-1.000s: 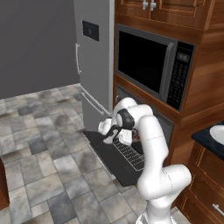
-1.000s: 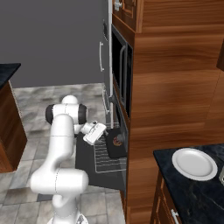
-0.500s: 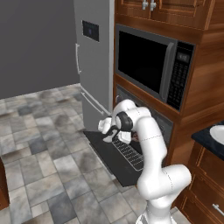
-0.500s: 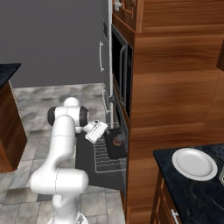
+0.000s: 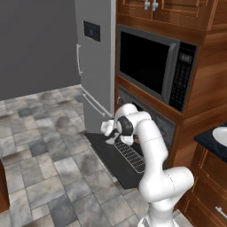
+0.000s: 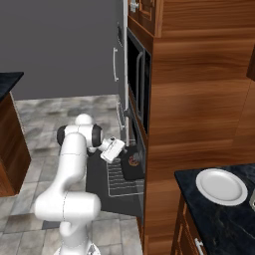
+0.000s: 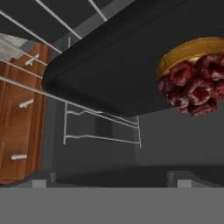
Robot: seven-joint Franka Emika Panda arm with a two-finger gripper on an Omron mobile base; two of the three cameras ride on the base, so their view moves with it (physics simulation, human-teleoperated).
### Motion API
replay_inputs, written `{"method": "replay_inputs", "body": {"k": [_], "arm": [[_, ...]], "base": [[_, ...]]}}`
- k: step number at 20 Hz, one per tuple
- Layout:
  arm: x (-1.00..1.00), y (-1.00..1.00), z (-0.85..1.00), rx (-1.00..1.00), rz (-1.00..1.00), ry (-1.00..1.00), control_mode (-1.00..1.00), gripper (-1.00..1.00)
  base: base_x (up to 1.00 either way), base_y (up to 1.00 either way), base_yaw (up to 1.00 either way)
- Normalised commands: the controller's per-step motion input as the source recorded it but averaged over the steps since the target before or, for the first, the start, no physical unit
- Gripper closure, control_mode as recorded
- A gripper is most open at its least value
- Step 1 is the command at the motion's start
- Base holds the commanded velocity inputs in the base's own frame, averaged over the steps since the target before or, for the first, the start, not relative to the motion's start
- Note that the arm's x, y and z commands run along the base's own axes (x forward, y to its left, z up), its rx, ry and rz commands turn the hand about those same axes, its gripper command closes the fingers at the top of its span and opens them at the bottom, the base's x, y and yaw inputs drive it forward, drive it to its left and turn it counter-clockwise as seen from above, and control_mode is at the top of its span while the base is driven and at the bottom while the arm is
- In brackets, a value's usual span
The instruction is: Take the baked cake out of the oven and place it on the plate for cooling. Then close the oven door.
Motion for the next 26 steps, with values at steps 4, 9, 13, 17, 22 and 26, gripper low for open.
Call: {"method": "replay_inputs", "body": {"k": [4, 9, 13, 17, 22, 26], "arm": [[0.16, -0.2, -0.14, 0.04, 0.01, 0.0, -1.0, -1.0], [0.08, -0.17, -0.15, 0.03, 0.01, 0.0, -1.0, -1.0], [0.11, -0.05, -0.18, 0.04, 0.03, 0.0, -1.0, -1.0], [0.23, 0.0, -0.18, 0.05, 0.04, 0.0, -1.0, -1.0], [0.27, 0.0, -0.15, 0.04, 0.05, -0.01, -1.0, -1.0], [0.23, 0.0, -0.17, 0.03, 0.05, -0.02, -1.0, -1.0]], "base": [[0.0, 0.0, 0.0], [0.0, 0.0, 0.0], [0.0, 0.0, 0.0], [0.0, 0.0, 0.0], [0.0, 0.0, 0.0], [0.0, 0.0, 0.0]]}}
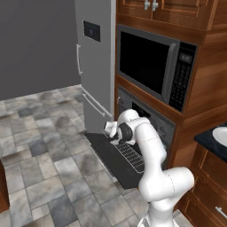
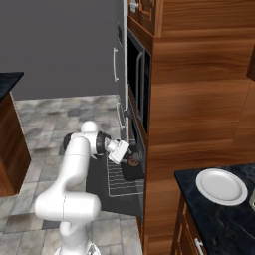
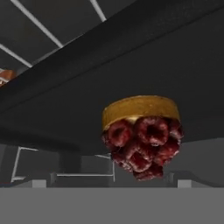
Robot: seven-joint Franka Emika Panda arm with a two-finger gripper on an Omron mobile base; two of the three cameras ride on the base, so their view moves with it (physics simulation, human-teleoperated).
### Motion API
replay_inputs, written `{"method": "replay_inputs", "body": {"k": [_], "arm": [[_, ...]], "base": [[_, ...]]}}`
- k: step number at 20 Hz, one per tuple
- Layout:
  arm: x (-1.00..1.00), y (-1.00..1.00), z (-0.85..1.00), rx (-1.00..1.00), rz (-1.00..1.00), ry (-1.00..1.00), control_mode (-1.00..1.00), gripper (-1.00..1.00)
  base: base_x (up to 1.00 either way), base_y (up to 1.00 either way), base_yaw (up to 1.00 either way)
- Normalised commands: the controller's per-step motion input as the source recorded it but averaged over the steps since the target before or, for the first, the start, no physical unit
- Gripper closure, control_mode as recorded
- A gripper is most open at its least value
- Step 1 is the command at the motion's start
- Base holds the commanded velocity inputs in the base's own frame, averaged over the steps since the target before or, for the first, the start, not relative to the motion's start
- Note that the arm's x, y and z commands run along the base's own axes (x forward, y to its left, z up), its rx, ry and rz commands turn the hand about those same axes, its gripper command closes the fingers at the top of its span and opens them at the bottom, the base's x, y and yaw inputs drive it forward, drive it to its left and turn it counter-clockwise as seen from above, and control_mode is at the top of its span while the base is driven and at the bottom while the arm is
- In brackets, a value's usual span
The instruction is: Take the baked cake out of the oven and place it on the plate for cooling. Then close the oven door.
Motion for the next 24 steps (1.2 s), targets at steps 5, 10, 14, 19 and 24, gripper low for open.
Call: {"method": "replay_inputs", "body": {"k": [5, 10, 14, 19, 24], "arm": [[0.21, 0.0, -0.19, 0.02, 0.04, -0.02, -1.0, -1.0], [0.22, -0.06, -0.14, 0.02, 0.02, -0.01, -1.0, -1.0], [0.06, -0.21, -0.03, 0.0, 0.0, 0.0, -1.0, -1.0], [0.0, -0.28, 0.0, 0.0, 0.0, 0.0, -1.0, -1.0], [0.0, -0.22, -0.03, 0.0, 0.0, 0.0, -1.0, -1.0]], "base": [[0.0, 0.0, 0.0], [0.0, 0.0, 0.0], [0.0, 0.0, 0.0], [0.0, 0.0, 0.0], [0.0, 0.0, 0.0]]}}
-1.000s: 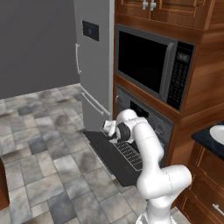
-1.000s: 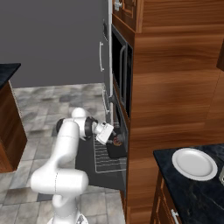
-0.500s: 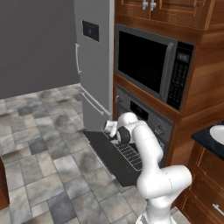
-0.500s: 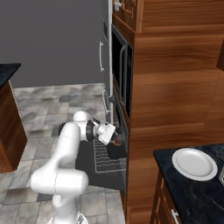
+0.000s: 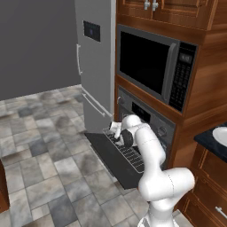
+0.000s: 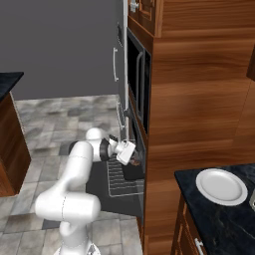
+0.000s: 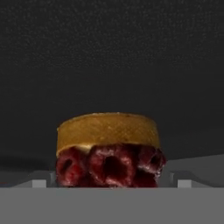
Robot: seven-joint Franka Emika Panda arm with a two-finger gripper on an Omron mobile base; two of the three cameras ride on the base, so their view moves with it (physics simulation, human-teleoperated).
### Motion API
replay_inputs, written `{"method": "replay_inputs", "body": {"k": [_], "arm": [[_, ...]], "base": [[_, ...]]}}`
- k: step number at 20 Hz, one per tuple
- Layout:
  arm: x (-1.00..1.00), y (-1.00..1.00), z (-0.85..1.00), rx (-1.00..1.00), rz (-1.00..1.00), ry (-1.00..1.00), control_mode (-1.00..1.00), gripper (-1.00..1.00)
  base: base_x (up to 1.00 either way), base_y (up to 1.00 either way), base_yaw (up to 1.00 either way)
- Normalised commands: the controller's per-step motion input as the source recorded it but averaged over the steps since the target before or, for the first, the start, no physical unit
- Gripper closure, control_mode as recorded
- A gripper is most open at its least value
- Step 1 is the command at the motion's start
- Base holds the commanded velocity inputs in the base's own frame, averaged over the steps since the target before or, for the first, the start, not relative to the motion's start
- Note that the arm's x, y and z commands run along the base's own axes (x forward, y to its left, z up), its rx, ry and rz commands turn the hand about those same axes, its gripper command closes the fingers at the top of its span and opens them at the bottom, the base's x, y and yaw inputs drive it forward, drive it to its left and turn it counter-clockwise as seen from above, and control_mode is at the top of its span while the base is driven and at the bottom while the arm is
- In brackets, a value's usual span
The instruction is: Take the baked cake out of the oven and place it on the plate for cooling. Then close the oven door.
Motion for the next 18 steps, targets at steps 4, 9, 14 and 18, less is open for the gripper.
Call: {"method": "replay_inputs", "body": {"k": [4, 9, 14, 18], "arm": [[0.0, 0.0, -0.12, 0.01, 0.0, 0.0, -1.0, -1.0], [-0.03, 0.0, -0.08, 0.02, 0.0, 0.0, -1.0, 1.0], [-0.4, 0.1, 0.21, 0.07, 0.0, 0.0, -1.0, 1.0], [-0.69, 0.62, 0.61, 0.07, 0.0, 0.0, -1.0, 1.0]], "base": [[0.0, 0.0, 0.0], [0.0, 0.0, 0.0], [0.0, 0.0, 0.0], [0.0, 0.0, 0.0]]}}
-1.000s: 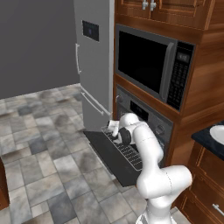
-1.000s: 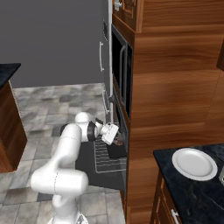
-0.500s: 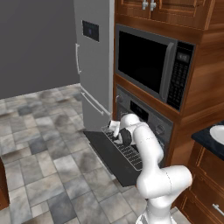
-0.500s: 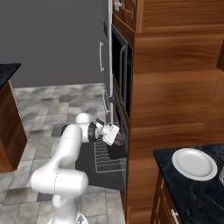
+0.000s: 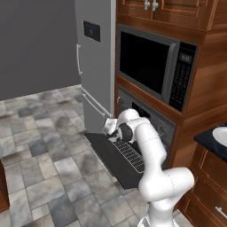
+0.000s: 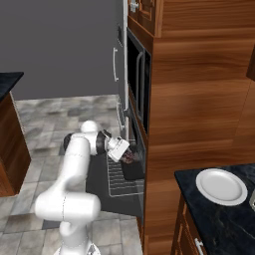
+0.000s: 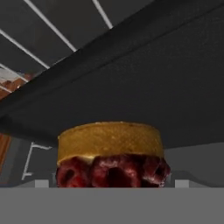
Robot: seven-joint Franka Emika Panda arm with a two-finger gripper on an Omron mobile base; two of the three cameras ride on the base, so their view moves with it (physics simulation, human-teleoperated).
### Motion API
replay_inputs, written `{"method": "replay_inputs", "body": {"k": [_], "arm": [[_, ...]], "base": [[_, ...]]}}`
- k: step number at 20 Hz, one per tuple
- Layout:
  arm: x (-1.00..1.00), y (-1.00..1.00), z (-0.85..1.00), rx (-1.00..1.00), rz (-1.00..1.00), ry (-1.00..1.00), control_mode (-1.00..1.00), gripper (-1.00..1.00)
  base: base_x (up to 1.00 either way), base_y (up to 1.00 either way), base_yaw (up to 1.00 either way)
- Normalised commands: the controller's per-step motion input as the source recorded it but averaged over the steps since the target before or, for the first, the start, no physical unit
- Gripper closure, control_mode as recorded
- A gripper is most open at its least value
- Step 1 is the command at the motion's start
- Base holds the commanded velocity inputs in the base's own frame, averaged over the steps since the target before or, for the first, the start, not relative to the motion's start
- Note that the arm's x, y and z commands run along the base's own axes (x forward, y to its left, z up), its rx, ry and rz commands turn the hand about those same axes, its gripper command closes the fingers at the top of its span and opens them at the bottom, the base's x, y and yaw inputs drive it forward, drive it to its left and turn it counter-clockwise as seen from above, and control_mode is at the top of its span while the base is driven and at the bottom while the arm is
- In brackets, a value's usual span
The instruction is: Take the baked cake out of the oven and place it on the plate for cooling. Then close the oven door.
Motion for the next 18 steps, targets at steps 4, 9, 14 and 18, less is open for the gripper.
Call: {"method": "replay_inputs", "body": {"k": [4, 9, 14, 18], "arm": [[-0.74, 0.93, 0.82, 0.01, 0.02, -0.07, -1.0, 1.0], [-0.84, 0.83, 0.97, 0.0, 0.04, -0.12, -1.0, 1.0], [-0.75, 0.33, 1.0, 0.0, 0.03, -0.14, -1.0, 1.0], [-0.73, 0.0, 1.0, 0.01, 0.02, -0.02, -1.0, 1.0]], "base": [[0.0, 0.0, 0.0], [0.0, 0.0, 0.0], [0.0, 0.0, 0.0], [0.0, 0.0, 0.0]]}}
